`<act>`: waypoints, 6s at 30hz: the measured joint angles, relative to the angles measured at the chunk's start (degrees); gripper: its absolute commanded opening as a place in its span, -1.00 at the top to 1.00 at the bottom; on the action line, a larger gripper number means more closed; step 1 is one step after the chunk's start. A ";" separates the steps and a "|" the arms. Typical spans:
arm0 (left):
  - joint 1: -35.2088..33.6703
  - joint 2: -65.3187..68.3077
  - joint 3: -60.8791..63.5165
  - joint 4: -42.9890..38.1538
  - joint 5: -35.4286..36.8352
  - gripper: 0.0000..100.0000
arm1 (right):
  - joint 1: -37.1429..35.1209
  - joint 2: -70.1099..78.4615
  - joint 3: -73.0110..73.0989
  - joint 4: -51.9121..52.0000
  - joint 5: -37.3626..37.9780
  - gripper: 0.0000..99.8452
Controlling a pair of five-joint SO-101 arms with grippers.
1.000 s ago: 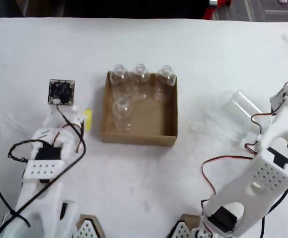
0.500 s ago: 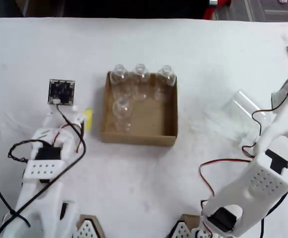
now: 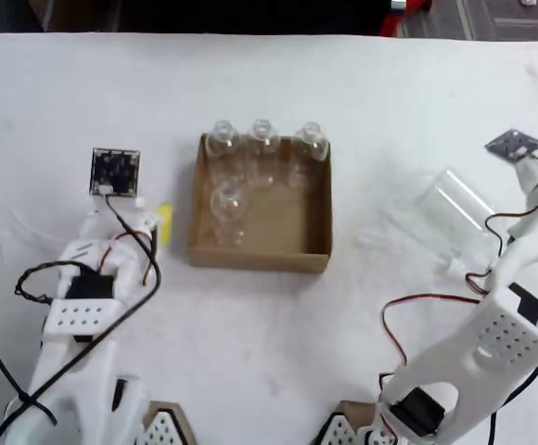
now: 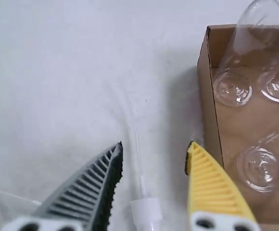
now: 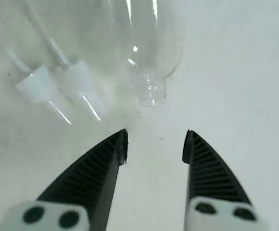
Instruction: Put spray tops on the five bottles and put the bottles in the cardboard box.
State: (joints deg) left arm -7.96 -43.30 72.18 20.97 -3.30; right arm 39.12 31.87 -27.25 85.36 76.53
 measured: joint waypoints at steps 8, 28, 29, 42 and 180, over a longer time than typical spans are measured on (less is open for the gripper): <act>0.00 0.00 0.00 0.00 0.00 0.59 | -3.08 6.42 0.00 -5.01 -2.73 0.66; 0.00 0.00 0.00 0.00 0.00 0.59 | -3.87 6.77 0.00 -9.85 -6.07 0.94; 0.00 0.00 0.00 0.00 0.00 0.59 | -3.87 6.77 0.00 -9.85 -6.07 0.94; 0.00 0.00 0.00 0.00 0.00 0.59 | -4.04 -8.62 0.09 -2.64 -6.07 0.96; 13.89 -61.63 -0.97 42.64 5.71 0.28 | -82.46 -90.46 55.03 3.87 -26.02 0.96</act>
State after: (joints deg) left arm 5.93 -104.92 71.21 63.60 2.42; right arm -43.34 -58.59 27.78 89.23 50.51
